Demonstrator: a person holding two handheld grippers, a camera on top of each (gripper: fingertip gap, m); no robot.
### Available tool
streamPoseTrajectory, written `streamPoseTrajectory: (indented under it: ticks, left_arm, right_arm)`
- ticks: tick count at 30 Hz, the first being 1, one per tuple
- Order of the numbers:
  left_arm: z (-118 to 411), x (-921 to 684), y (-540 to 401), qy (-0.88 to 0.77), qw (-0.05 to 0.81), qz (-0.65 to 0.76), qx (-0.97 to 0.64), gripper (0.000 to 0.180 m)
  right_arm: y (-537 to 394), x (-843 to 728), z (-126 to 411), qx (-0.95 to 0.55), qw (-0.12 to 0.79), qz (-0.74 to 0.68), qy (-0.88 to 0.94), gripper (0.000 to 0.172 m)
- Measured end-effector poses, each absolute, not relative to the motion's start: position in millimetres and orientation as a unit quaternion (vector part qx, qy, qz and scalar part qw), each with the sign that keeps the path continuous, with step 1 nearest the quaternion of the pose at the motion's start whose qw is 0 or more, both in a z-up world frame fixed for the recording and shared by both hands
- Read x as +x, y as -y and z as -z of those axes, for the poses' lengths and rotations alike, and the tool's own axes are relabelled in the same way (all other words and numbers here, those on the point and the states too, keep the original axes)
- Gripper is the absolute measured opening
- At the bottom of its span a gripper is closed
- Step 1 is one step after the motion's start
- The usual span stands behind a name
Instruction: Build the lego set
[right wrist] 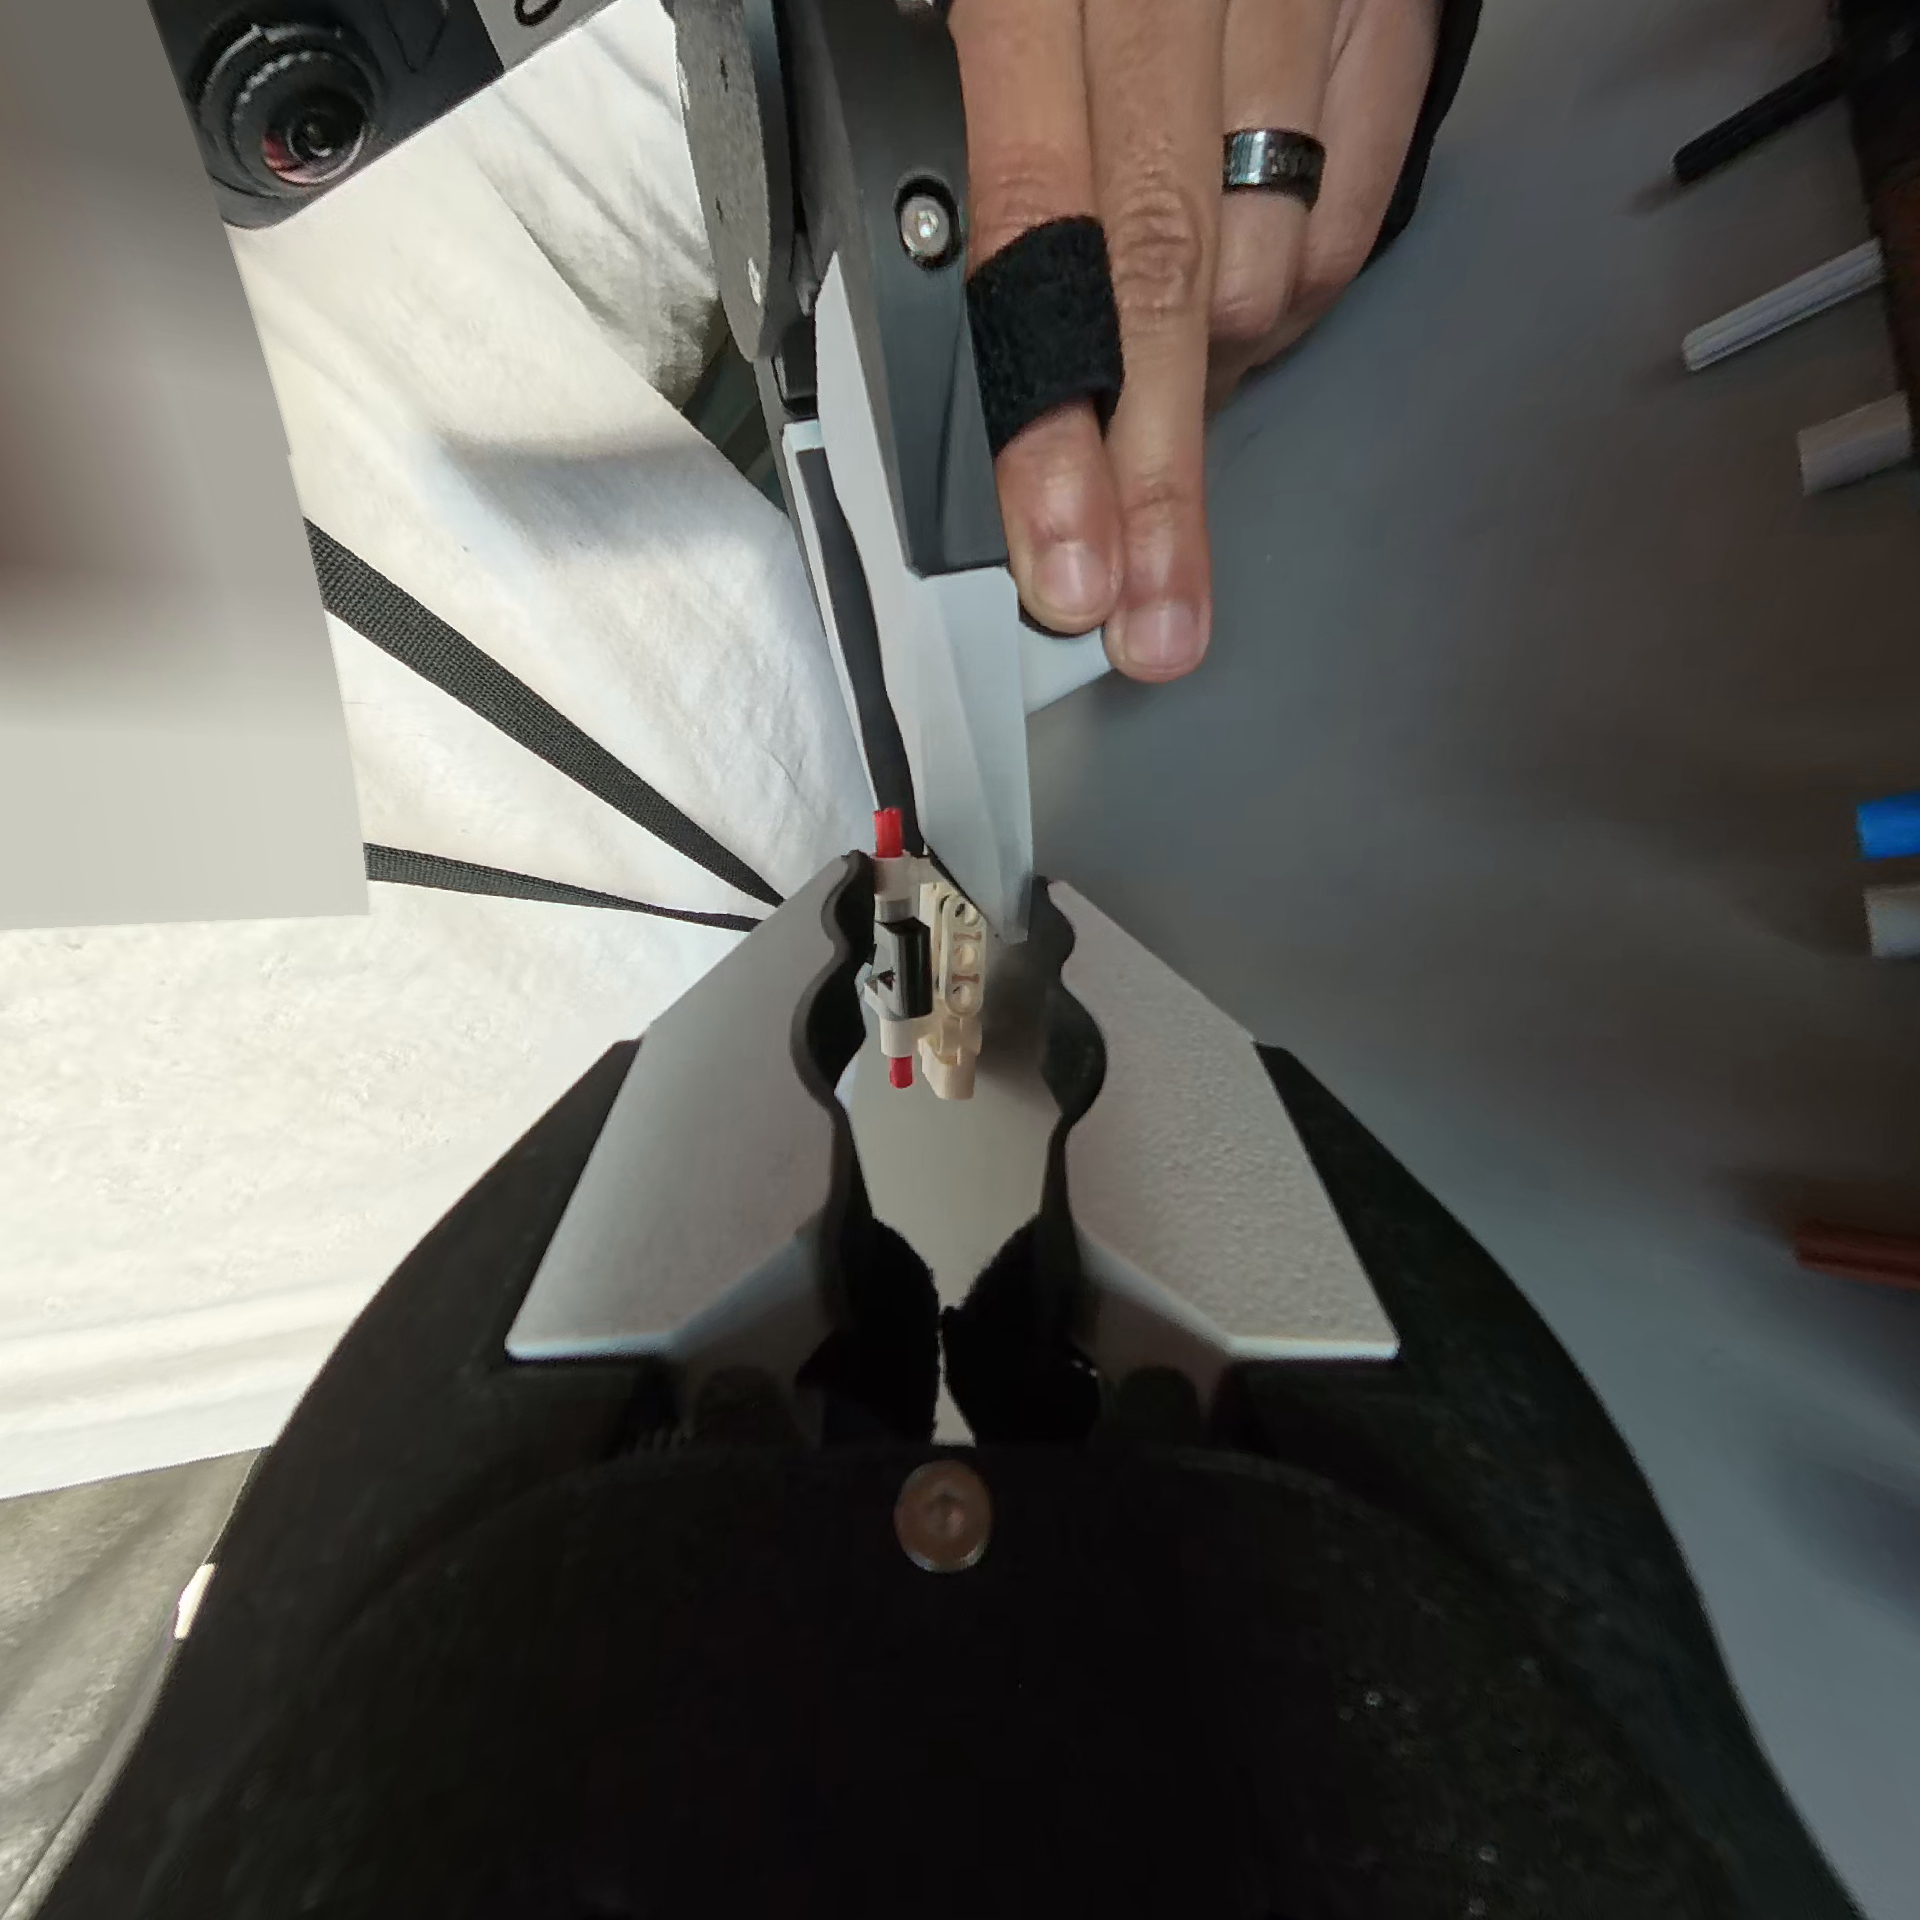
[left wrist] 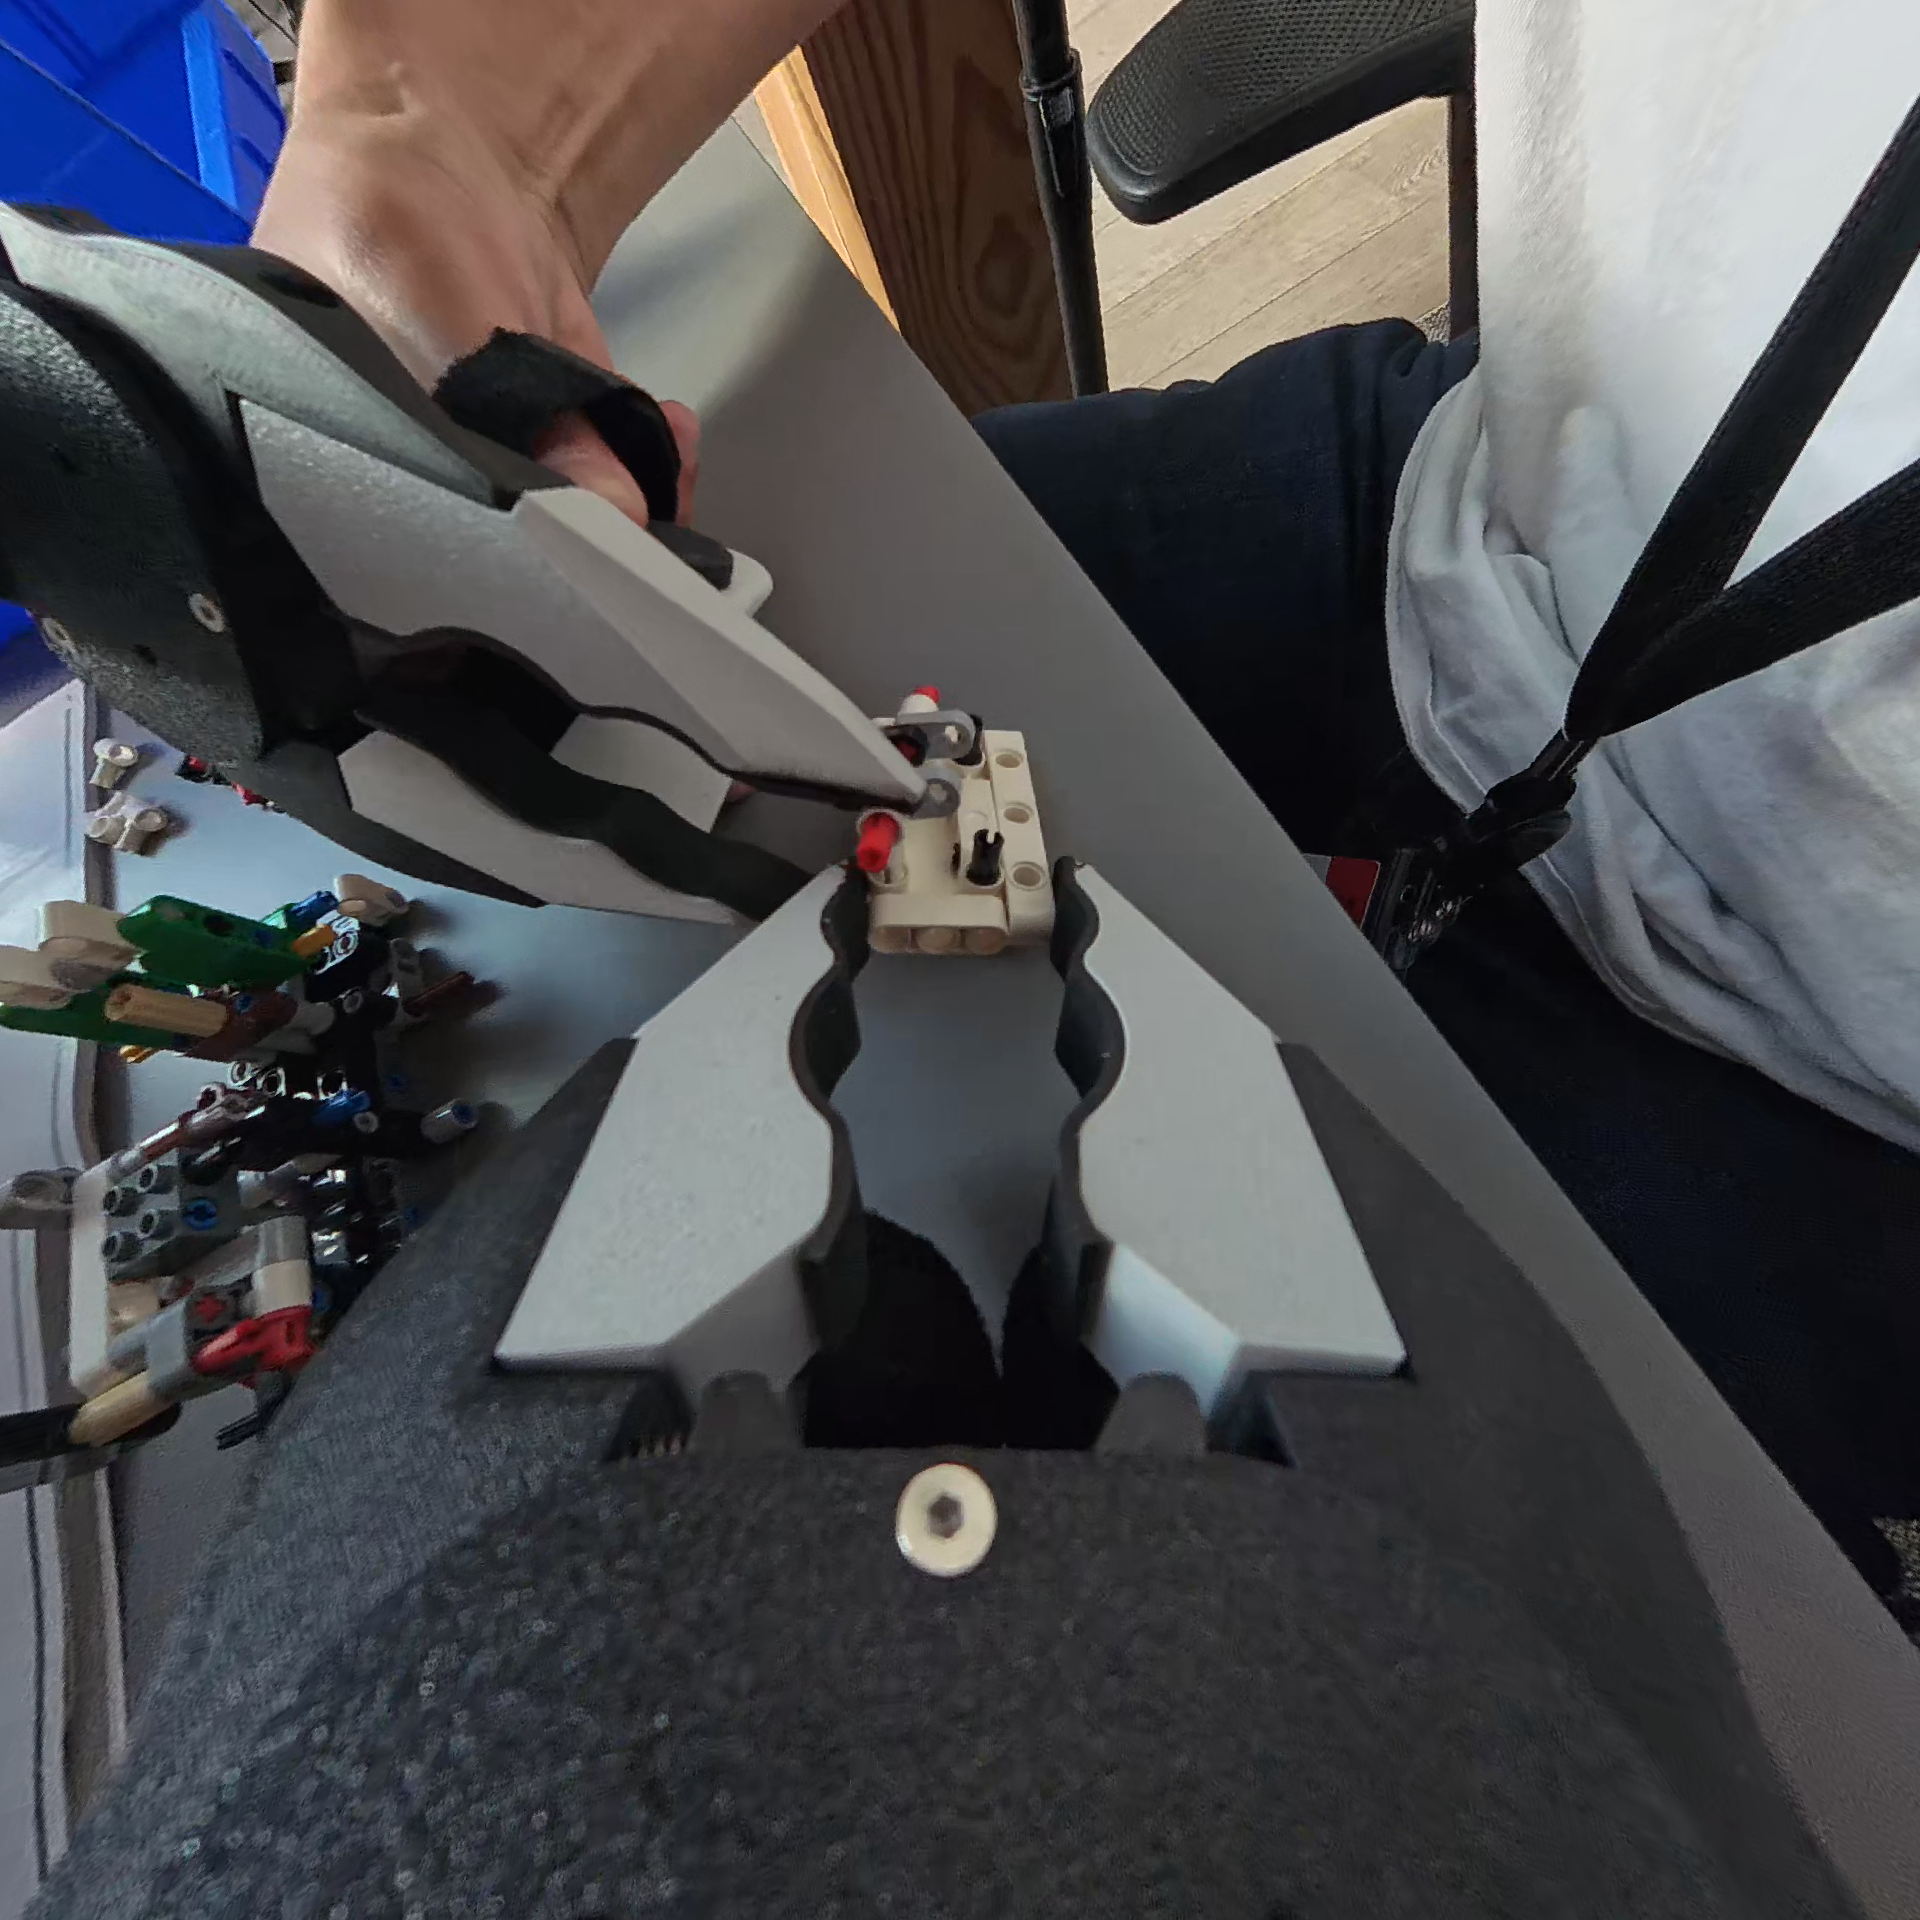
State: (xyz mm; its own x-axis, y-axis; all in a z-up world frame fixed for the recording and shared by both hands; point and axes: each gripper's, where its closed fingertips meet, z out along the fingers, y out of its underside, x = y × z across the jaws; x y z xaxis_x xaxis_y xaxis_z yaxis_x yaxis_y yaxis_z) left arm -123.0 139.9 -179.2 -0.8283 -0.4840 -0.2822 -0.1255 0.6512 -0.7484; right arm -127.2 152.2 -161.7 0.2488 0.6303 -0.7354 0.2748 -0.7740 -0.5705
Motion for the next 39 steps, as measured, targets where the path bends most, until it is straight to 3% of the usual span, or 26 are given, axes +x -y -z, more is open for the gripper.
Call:
streamPoseTrajectory:
  ticks: [10, 16, 21, 29, 39]
  left_arm:
    - [173.2, -123.3, -140.6, -0.865, 0.123, 0.432, -0.225, 0.033]
    - [177.8, -122.6, -141.2, -0.879, 0.208, 0.396, -0.165, 0.033]
    - [177.7, -125.5, -137.4, -0.881, 0.232, 0.39, -0.136, 0.033]
    - [175.6, -126.8, -140.4, -0.875, 0.175, 0.411, -0.185, 0.033]
    - [177.2, -127.9, -135.4, -0.881, 0.183, 0.405, -0.165, 0.032]
  right_arm:
    - [-155.9, -125.1, 162.4, -0.775, 0.152, -0.545, 0.281, 0.028]
    - [-152.4, -124.8, 160.1, -0.767, 0.137, -0.561, 0.28, 0.027]
    - [-147.6, -127.3, 159.4, -0.761, 0.119, -0.57, 0.288, 0.023]
    - [-153.8, -129.1, 162.9, -0.778, 0.155, -0.541, 0.28, 0.025]
    - [-148.4, -130.5, 163.3, -0.772, 0.113, -0.56, 0.278, 0.024]
